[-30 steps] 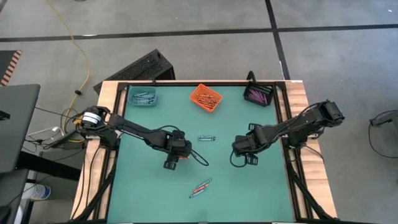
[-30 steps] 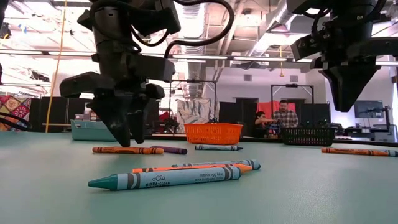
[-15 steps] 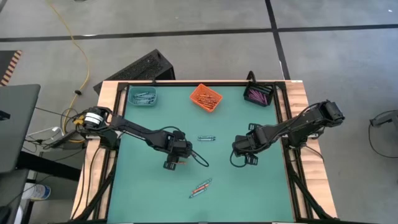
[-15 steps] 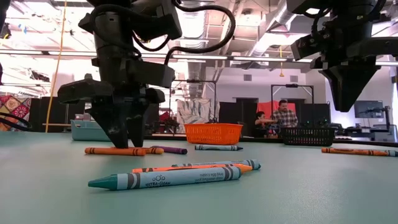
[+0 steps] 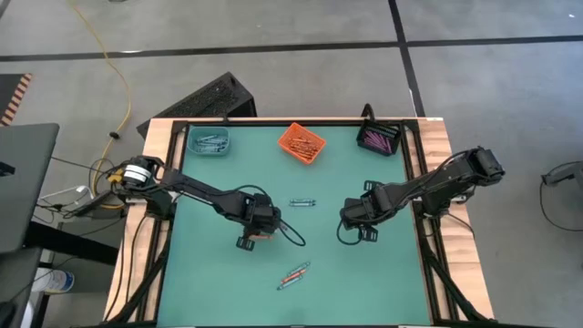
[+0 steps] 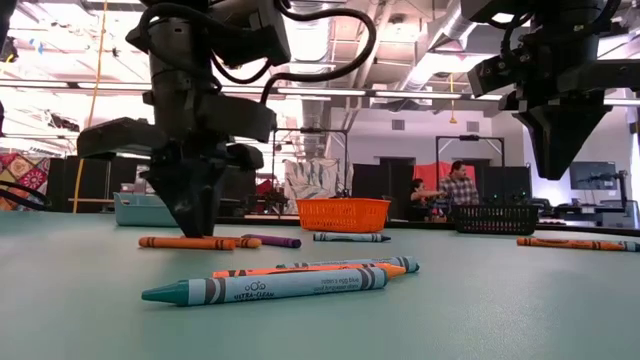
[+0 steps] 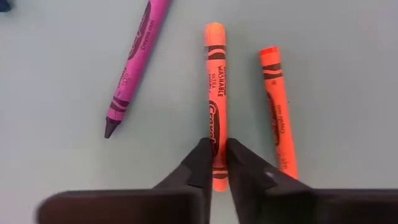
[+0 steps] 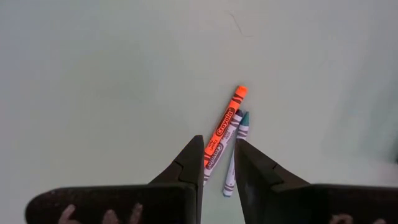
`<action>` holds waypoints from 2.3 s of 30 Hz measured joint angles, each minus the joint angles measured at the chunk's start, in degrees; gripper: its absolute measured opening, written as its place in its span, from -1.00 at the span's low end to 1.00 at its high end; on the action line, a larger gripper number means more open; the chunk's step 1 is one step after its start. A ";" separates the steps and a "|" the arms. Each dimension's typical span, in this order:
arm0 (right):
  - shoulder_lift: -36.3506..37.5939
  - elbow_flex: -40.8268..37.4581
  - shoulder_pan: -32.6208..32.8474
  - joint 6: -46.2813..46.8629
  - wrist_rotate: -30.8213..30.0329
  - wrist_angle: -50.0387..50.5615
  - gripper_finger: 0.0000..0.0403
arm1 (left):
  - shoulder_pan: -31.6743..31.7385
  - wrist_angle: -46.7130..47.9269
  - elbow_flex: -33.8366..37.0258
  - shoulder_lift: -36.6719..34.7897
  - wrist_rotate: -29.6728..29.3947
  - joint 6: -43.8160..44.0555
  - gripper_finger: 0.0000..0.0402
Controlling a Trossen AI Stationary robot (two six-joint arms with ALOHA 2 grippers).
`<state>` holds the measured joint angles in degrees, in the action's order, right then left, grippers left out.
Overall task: Sort crayons
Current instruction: Put the orange crayon into the orange bin
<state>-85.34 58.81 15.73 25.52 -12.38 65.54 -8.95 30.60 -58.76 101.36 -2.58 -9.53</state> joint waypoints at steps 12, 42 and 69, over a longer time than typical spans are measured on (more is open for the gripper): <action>0.00 0.00 0.00 0.00 -0.04 -0.08 -0.59 | 0.08 2.63 -0.57 -0.67 -4.78 -0.38 -0.99; -0.02 0.00 0.04 0.00 -1.03 -4.20 -0.59 | -0.59 12.03 -6.40 -3.58 0.53 7.88 -0.75; -0.07 0.00 1.22 -0.46 -2.42 -6.25 -0.59 | -5.25 3.11 -4.76 5.22 -0.25 16.27 -0.49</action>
<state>-85.41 58.81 16.95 25.06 -14.80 59.29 -14.20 33.71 -63.53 106.59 -2.82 6.74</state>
